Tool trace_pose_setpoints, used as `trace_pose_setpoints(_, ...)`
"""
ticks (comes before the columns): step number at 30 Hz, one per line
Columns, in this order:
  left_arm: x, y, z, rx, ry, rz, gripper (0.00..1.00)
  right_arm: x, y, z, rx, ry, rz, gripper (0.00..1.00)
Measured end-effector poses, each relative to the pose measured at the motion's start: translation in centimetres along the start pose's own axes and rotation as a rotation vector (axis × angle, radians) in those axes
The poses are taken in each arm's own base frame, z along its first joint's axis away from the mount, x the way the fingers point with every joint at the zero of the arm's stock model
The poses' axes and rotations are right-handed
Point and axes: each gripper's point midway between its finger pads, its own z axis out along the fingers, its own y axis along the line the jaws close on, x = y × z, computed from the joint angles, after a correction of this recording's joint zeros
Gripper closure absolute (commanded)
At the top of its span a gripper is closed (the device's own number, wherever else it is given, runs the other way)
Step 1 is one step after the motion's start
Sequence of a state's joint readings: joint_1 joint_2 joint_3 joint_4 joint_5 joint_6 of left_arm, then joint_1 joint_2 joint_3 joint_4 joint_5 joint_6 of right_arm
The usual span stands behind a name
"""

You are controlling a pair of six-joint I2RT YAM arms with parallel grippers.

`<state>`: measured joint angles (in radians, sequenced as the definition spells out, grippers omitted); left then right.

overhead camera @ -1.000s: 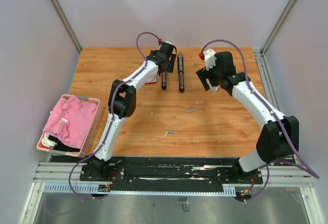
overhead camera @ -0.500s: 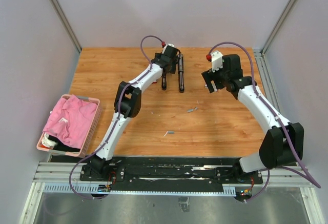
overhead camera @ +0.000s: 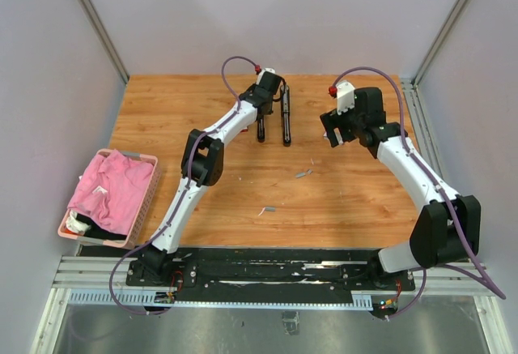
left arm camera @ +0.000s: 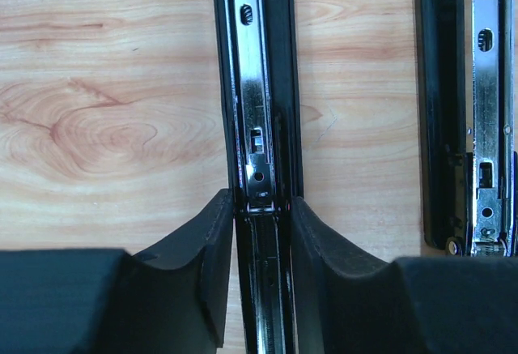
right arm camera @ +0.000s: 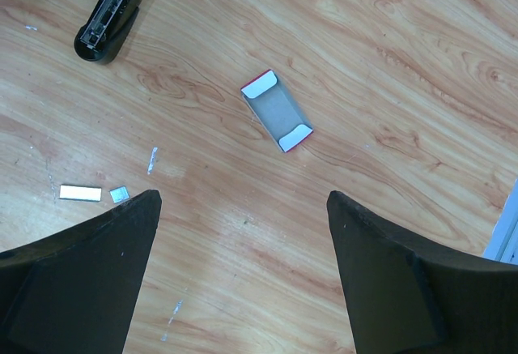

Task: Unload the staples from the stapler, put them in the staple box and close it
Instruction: Pick up the stapler from the center of the board.

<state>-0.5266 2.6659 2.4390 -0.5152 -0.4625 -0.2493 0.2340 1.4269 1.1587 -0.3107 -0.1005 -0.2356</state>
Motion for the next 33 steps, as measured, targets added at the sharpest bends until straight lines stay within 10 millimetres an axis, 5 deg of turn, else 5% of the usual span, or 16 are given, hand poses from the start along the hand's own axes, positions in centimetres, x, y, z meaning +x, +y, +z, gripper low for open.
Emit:
trace_pose_setpoints(7,0.0,-0.1,0.0,0.001,0.0,-0.003,0.96,-0.1,0.2,-0.3,-0.008,-0.01,0.004,0.14)
trace_pose_setpoints(9,0.0,-0.1,0.0,0.001,0.0,-0.003,0.96,-0.2,0.2,-0.4,-0.008,-0.013,0.005,0.14)
trace_pose_setpoints(13,0.0,0.0,0.0,0.0,0.001,-0.003,0.76,-0.4,-0.1,-0.8,-0.005,-0.025,0.013,0.14)
trace_pose_setpoints(16,0.1,-0.1,0.0,0.001,0.002,-0.005,0.99,-0.5,-0.2,-0.9,-0.007,-0.031,0.018,0.14)
trace_pose_setpoints(24,0.7,-0.1,-0.7,0.02,0.032,-0.032,1.0,-0.5,-0.2,-1.0,-0.009,-0.033,0.027,0.14)
trace_pose_setpoints(33,3.5,-0.3,-4.7,0.119,0.166,-0.048,1.0,-0.7,-0.3,-1.3,-0.013,-0.045,0.038,0.14)
